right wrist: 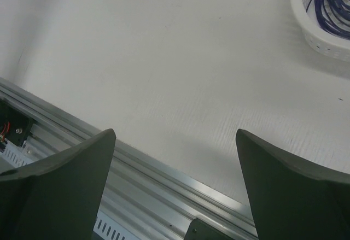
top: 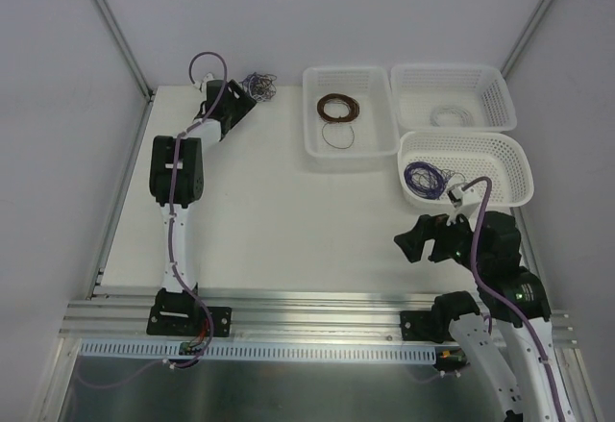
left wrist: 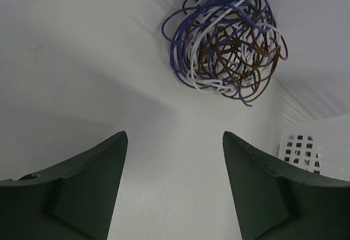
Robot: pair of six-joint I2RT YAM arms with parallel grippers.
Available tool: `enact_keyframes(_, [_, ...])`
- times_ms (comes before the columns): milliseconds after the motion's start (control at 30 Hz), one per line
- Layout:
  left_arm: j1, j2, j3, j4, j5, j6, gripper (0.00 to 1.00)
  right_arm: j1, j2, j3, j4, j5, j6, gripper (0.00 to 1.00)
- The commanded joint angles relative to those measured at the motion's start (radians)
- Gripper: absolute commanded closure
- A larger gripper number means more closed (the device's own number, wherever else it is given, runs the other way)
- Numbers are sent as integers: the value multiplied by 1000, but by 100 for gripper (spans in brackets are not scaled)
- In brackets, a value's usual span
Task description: Untangle the cables
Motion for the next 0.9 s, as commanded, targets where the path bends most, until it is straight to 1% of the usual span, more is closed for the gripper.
enact_keyframes(0, [8,78,106,119,-34,-47,29,-4,38,-12,86,-55,12,3])
enact_keyframes(233, [8,247,284,140,-37,-164,31,-4,74,-30,124,-58,33,3])
enact_keyframes(300, [9,294,328,136,-35,-200,34,-2,86,-30,126,-55,36,3])
enact_keyframes(333, [12,306,337,143,-31,-246,39,-2,90,-30,130,-55,38,3])
enact_keyframes(400, [14,329,348,149,-28,-280,47,-2,101,-30,132,-55,44,3])
enact_keyframes(433, [14,333,347,154,-28,-300,61,-2,103,-29,132,-55,45,3])
enact_keyframes(500, [16,328,331,163,-20,-305,79,-2,103,-27,130,-56,49,3])
enact_keyframes(533, [17,322,318,166,-17,-303,87,-4,101,-25,129,-59,53,3])
enact_keyframes(567, [19,299,278,180,-14,-303,100,-2,95,-25,129,-58,55,3])
enact_keyframes(633, [22,267,218,206,-3,-308,100,-2,89,-21,118,-56,58,3])
enact_keyframes(667, [23,226,148,226,2,-311,100,0,86,-15,114,-56,58,3])
enact_keyframes(733, [28,178,69,244,24,-313,100,-2,78,-6,95,-53,58,3])
enact_keyframes(767, [28,121,-18,257,28,-302,100,0,78,4,89,-53,56,3])
enact_keyframes(833, [28,57,-104,257,40,-264,100,-2,75,13,63,-55,55,3])
enact_keyframes(867, [28,-9,-189,255,63,-248,100,0,74,16,55,-59,55,3])
